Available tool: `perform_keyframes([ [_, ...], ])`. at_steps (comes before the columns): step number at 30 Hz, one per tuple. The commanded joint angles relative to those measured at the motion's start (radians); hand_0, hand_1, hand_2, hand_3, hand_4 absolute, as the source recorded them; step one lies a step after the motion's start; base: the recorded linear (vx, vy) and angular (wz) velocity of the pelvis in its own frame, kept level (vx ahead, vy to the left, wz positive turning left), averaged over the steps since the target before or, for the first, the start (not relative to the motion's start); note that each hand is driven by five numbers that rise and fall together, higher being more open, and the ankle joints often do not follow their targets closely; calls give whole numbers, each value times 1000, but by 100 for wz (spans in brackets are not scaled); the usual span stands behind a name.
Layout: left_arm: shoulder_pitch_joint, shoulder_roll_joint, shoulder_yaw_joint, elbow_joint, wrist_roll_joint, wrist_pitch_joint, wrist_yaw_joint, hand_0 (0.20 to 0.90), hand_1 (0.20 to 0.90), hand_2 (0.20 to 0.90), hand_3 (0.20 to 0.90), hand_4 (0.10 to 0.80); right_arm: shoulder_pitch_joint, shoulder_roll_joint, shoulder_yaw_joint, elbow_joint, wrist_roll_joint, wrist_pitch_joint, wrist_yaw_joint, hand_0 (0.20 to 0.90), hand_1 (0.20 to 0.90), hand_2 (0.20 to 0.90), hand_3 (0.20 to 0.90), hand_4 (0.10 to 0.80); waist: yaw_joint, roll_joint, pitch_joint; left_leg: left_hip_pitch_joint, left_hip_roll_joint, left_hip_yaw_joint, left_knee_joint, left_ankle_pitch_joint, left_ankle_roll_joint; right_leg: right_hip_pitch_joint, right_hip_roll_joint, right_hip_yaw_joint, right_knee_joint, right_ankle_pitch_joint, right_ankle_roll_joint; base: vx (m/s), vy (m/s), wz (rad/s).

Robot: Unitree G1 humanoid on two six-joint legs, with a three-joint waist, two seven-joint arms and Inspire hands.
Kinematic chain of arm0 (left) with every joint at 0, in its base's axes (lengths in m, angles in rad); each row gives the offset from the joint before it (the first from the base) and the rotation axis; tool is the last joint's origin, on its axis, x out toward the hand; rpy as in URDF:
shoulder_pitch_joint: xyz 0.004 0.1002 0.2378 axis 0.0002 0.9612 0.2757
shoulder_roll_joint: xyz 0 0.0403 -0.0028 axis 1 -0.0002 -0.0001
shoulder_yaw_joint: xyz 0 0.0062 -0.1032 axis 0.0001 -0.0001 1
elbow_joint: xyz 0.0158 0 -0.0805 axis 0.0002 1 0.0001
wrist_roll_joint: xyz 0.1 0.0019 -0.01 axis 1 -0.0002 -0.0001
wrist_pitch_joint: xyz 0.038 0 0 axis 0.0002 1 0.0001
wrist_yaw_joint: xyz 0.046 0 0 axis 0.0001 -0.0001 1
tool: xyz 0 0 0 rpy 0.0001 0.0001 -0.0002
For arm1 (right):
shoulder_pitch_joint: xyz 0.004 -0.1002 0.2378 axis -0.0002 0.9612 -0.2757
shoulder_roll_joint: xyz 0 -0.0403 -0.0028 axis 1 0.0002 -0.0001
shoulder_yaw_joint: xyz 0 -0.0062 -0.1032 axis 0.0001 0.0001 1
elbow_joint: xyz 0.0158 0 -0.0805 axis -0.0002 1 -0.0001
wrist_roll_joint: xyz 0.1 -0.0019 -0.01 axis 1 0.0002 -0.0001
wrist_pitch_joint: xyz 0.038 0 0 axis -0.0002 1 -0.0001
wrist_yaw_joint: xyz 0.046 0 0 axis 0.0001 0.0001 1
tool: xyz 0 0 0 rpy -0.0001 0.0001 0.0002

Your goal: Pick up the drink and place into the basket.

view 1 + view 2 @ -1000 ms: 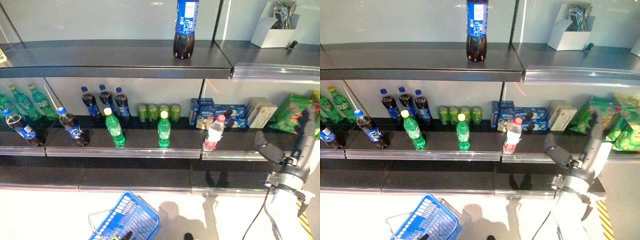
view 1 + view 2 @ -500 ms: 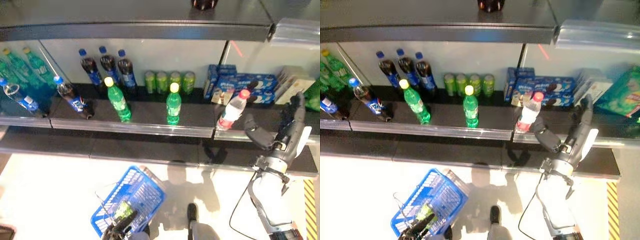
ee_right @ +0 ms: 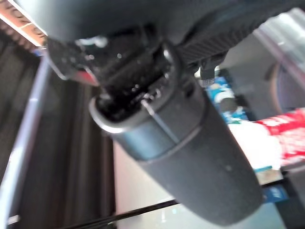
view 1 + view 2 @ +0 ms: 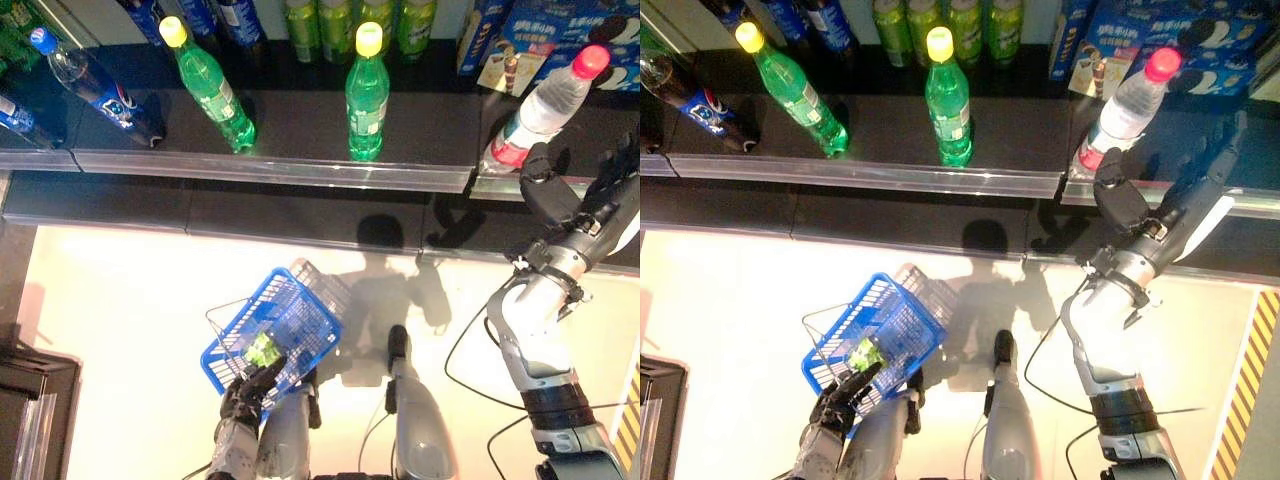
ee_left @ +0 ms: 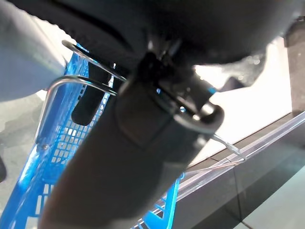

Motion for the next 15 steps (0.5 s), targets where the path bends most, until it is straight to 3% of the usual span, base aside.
perform_keyframes([
  [1, 64, 70, 4, -63, -3, -86, -12, 300, 300, 300, 200, 100, -90, -18, -18, -109, -36, -45, 45, 900, 900, 900, 900, 800, 5, -22, -45, -92, -6, -66, 96, 30, 24, 20, -34, -13, 152, -155, 5, -11, -31, 2],
  [15, 48, 83, 15, -77, 27, -78, -15, 300, 300, 300, 200, 100, -167, -40, -38, -63, -53, -11, 38, 900, 900, 900, 900, 800, 28, -28, -10, -113, -5, -74, 102, 42, 23, 15, -31, -33, 154, -153, 1, 4, -16, 0],
])
